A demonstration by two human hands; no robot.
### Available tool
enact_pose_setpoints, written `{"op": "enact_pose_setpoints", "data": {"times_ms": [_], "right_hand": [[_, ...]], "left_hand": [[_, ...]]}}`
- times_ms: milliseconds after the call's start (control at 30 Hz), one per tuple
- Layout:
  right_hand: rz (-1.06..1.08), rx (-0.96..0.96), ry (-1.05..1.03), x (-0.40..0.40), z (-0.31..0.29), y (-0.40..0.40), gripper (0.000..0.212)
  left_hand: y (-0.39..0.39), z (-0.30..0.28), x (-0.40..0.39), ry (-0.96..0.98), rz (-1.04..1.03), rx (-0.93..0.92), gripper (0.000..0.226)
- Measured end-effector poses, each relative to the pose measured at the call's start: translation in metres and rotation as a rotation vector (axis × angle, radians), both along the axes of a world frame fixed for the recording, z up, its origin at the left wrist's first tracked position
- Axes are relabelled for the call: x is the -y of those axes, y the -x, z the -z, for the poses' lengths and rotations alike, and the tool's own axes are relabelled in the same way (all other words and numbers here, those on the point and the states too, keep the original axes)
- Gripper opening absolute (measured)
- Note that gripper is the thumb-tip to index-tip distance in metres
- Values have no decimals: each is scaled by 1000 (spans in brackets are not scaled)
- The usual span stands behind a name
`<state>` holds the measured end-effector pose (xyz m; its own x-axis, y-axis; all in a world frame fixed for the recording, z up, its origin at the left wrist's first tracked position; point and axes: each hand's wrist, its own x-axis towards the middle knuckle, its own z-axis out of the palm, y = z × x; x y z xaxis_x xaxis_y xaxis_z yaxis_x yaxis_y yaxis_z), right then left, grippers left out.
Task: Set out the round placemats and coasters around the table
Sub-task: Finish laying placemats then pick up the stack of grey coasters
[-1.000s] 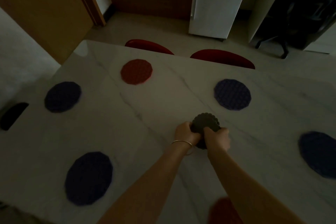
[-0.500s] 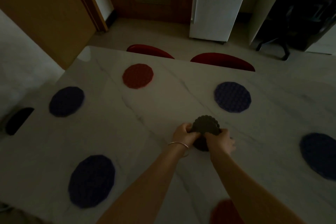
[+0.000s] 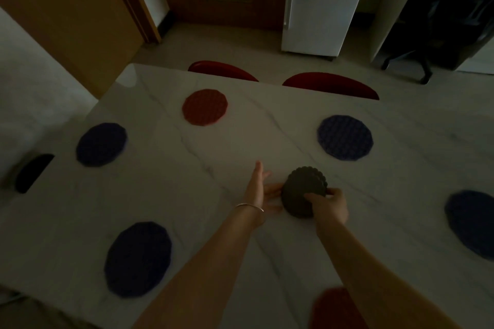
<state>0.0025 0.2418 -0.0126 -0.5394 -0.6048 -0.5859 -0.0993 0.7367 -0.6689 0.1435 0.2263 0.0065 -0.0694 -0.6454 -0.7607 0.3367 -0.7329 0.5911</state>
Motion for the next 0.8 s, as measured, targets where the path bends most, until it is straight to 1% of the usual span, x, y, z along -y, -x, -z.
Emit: {"op": "enact_pose_setpoints", "data": {"times_ms": [100, 200, 300, 400, 467, 533, 600, 733, 800], "right_hand": [[37, 121, 90, -1, -3, 4, 51], [63, 314, 179, -1, -12, 9, 54], [70, 491, 206, 0, -24, 11, 57], [56, 688, 240, -1, -35, 7, 56], [23, 768, 261, -3, -43, 2, 54], [-29, 768, 283, -6, -50, -3, 52], [-65, 713, 313, -12, -57, -8, 49], [-97, 559, 363, -21, -66, -18, 46], [-108, 505, 381, -28, -71, -28, 39]], "left_hand": [[-2, -1, -1, -4, -7, -14, 71], [-7, -3, -4, -10, 21, 5, 62], [-14, -9, -6, -8, 63, 28, 52], [-18, -20, -7, 17, 45, -54, 47], [-21, -31, -7, 32, 24, -120, 41], [-25, -40, -8, 37, 19, -193, 40], [-30, -49, -10, 36, 31, -236, 42], [-41, -61, -21, 69, 51, -222, 34], [-52, -66, -30, 128, 92, -209, 30]]}}
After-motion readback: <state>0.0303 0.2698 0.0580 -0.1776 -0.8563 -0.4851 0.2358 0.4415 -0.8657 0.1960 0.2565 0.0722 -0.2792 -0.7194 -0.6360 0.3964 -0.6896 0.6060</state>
